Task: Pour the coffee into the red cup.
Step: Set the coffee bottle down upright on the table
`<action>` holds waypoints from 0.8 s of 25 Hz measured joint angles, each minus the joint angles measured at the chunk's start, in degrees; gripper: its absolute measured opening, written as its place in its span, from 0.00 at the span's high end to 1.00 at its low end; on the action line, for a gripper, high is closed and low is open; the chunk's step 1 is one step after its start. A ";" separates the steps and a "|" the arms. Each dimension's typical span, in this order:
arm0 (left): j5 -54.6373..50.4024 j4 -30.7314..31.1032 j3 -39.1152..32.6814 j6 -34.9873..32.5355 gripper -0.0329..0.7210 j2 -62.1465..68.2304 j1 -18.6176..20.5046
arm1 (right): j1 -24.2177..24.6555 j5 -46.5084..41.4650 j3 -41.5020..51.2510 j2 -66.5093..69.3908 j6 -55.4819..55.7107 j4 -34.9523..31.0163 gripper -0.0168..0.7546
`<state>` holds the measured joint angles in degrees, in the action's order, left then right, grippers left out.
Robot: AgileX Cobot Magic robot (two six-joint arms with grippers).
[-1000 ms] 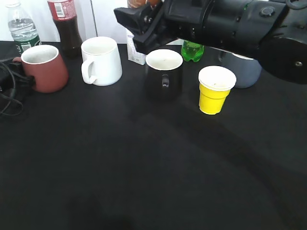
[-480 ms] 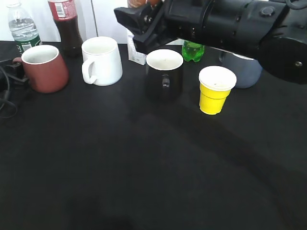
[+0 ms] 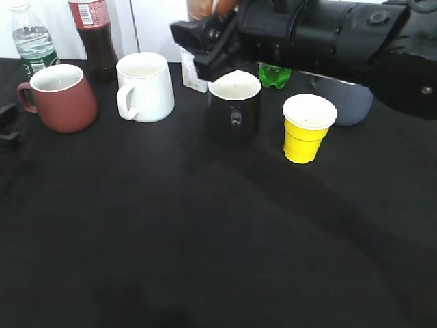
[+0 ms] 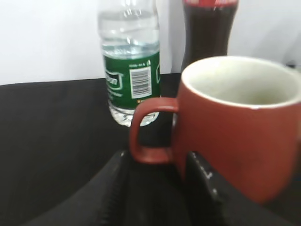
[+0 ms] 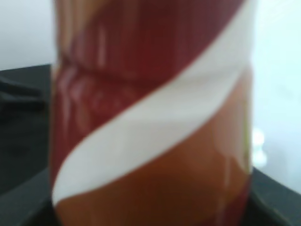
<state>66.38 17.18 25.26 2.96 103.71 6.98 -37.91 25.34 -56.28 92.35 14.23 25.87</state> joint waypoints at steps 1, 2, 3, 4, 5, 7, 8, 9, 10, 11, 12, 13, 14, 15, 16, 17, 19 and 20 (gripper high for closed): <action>-0.28 -0.13 -2.24 0.00 0.55 -3.39 0.00 | 0.00 -1.89 0.00 -1.19 0.54 -0.57 0.29; -1.48 -0.13 -4.20 0.00 0.55 -7.46 -0.08 | 0.37 -3.44 0.00 -2.51 0.85 -0.99 0.29; -3.91 -0.39 -5.37 0.00 0.55 -11.40 -0.75 | 1.33 -4.98 0.00 -3.54 0.97 -1.04 0.29; -8.35 -0.39 -5.85 0.00 0.55 -15.41 -2.39 | 3.57 -5.73 0.00 -4.25 0.97 -1.04 0.29; -12.60 -0.39 -5.92 0.00 0.55 -19.43 -4.27 | 6.51 -6.58 0.00 -4.86 0.97 -1.23 0.29; -18.15 -0.33 -5.92 0.00 0.55 -25.22 -8.06 | 14.33 -7.09 0.00 -5.91 0.97 -1.42 0.29; -20.41 -0.33 -5.92 0.00 0.55 -27.05 -9.45 | 18.81 -7.11 0.00 -6.12 1.02 -1.48 0.29; -22.31 -0.27 -5.92 0.00 0.55 -28.51 -10.49 | 22.87 -7.31 0.00 -6.12 1.02 -1.53 0.29; -23.66 -0.27 -5.92 0.00 0.55 -29.38 -10.97 | 26.74 -7.36 0.00 -6.12 1.02 -1.67 0.29; -24.27 -0.27 -5.92 0.00 0.55 -29.85 -11.04 | 30.65 -7.42 0.00 -6.12 1.61 -1.67 0.29; -24.53 -0.27 -5.92 0.00 0.55 -29.98 -11.04 | 33.79 -7.55 0.00 -6.12 2.37 -1.73 0.29; -24.67 -0.27 -5.92 0.00 0.55 -29.98 -11.04 | 36.68 -7.66 0.00 -6.12 2.93 -1.80 0.29; -24.72 -0.27 -5.92 0.00 0.55 -29.98 -11.04 | 38.84 -7.66 0.00 -6.12 3.11 -1.80 0.29; -24.77 -0.27 -5.92 0.00 0.55 -29.98 -11.04 | 40.61 -7.68 0.00 -6.00 3.34 -1.82 0.29; -24.78 -0.27 -5.92 0.00 0.55 -29.98 -11.04 | 41.92 -7.62 0.00 -5.33 3.66 -1.87 0.29; -24.82 -0.27 -5.92 0.00 0.55 -29.98 -11.04 | 42.39 -7.22 0.00 -4.09 3.95 -1.87 0.29; -24.82 -0.27 -5.92 0.05 0.56 -29.98 -11.04 | 42.59 -5.08 -0.12 -0.25 3.99 -1.87 0.29; -24.76 -0.27 -5.92 0.05 0.56 -29.98 -11.04 | 42.92 -3.68 -0.82 1.87 4.35 -1.87 0.29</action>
<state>41.62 16.91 19.34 3.01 73.73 -4.06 5.01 21.66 -57.11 94.22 18.58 24.00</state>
